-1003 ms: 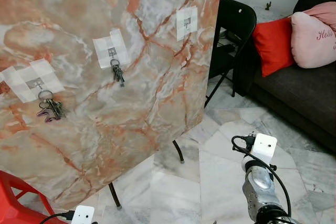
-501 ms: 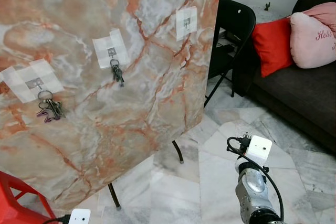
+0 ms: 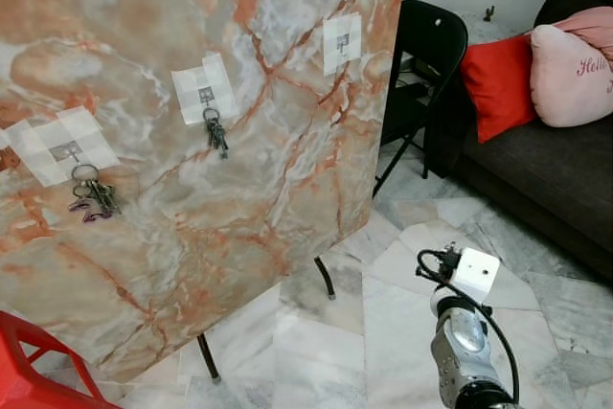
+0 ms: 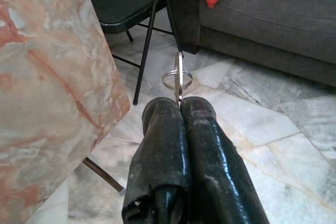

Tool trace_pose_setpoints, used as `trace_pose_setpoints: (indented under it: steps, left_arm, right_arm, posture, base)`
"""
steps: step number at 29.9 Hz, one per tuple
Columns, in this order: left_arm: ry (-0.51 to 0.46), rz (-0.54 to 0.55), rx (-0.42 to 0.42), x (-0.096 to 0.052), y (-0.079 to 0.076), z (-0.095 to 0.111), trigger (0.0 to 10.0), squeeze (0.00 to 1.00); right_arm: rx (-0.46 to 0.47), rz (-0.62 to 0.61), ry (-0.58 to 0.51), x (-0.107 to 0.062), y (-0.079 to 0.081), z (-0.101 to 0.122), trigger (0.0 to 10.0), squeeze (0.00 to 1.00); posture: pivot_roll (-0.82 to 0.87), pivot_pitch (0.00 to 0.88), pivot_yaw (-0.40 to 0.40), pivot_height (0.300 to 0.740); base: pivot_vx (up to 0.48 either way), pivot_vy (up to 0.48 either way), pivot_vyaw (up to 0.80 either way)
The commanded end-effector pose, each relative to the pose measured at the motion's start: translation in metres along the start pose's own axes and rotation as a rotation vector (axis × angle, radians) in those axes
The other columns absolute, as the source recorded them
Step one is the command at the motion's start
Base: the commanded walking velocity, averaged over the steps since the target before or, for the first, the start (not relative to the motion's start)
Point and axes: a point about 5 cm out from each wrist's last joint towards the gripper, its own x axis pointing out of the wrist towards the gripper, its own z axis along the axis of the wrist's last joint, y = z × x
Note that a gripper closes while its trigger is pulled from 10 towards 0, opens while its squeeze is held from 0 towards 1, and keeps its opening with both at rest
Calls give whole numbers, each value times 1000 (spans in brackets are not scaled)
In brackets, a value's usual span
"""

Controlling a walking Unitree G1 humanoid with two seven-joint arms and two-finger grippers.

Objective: Hang keys on a hook

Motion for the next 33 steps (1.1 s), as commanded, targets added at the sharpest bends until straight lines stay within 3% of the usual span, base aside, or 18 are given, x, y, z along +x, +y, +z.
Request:
trace_pose_setpoints:
  steps: [1, 27, 33]
  left_arm:
    - [-4, 1, -17, 0, -2, 0, 10000, 0]
    - [-34, -1, -42, 1, 0, 6, 10000, 0]
    - [-42, -15, -39, 2, -9, 7, 10000, 0]
  right_arm:
    - [1, 0, 7, 2, 0, 1, 10000, 0]
    - [-23, 36, -1, 4, 8, 6, 10000, 0]
    - [-53, 78, -17, 4, 13, 7, 10000, 0]
  posture:
    - [62, 0, -32, 740]
    - [64, 0, -33, 740]
    - [64, 0, -33, 740]
  base:
    - [311, 0, 0]
    - [333, 0, 0]
    - [144, 0, 675]
